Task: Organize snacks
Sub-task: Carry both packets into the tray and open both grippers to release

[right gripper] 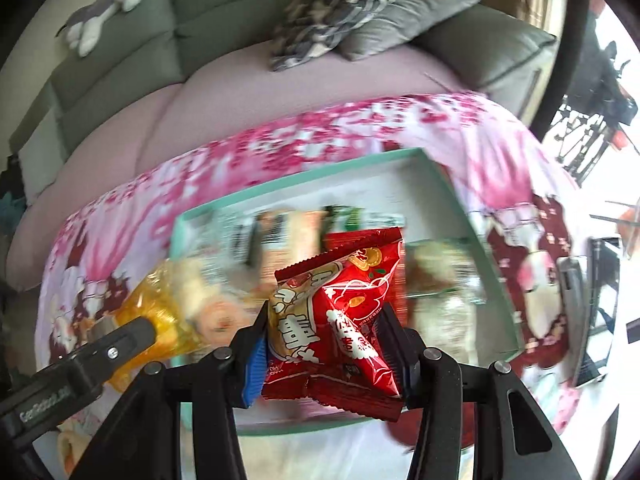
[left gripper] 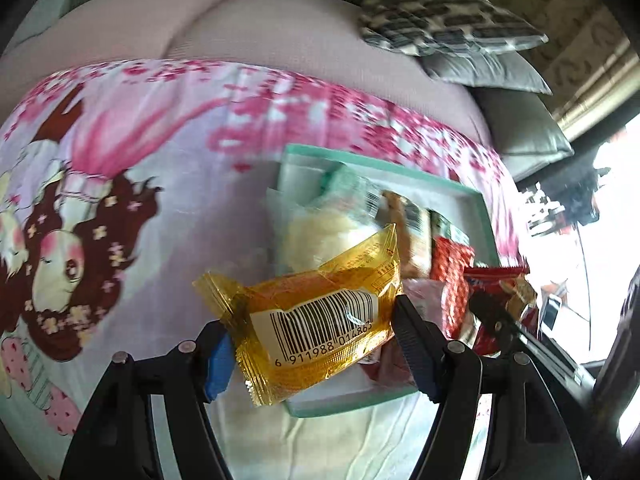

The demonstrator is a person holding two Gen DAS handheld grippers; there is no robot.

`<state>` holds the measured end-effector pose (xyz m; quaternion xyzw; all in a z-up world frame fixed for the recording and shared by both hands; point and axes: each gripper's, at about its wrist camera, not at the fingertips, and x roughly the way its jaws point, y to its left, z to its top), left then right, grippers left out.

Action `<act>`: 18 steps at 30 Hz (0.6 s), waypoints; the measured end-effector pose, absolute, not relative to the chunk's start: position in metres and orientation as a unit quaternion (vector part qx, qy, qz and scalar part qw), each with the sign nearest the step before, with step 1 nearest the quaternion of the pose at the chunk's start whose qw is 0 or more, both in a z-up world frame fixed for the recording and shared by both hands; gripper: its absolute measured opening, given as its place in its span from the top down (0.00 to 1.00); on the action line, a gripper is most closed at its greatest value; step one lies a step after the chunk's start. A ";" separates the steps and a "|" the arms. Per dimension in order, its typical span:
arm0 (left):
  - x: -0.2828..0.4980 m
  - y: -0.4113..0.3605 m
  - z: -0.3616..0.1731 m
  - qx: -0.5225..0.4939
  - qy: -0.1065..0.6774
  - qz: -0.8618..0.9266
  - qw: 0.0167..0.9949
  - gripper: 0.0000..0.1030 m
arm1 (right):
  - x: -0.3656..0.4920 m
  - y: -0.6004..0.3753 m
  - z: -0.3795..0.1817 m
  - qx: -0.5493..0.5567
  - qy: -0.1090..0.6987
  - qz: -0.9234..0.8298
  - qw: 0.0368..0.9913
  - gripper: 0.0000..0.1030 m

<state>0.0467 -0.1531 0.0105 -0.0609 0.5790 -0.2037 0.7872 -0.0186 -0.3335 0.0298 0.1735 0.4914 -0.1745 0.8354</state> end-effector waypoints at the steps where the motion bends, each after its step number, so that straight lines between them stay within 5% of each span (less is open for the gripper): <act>1: 0.045 -0.157 0.009 -0.057 0.579 -0.208 0.786 0.29 | -0.021 -0.338 0.029 0.173 0.494 -0.179 0.833 0.50; 15: 0.034 -0.174 -0.014 -0.034 0.588 -0.236 0.773 0.29 | -0.021 -0.358 -0.010 0.207 0.521 -0.185 0.807 0.49; 18: 0.035 -0.172 -0.017 -0.042 0.593 -0.237 0.769 0.28 | -0.022 -0.361 -0.015 0.222 0.525 -0.184 0.801 0.42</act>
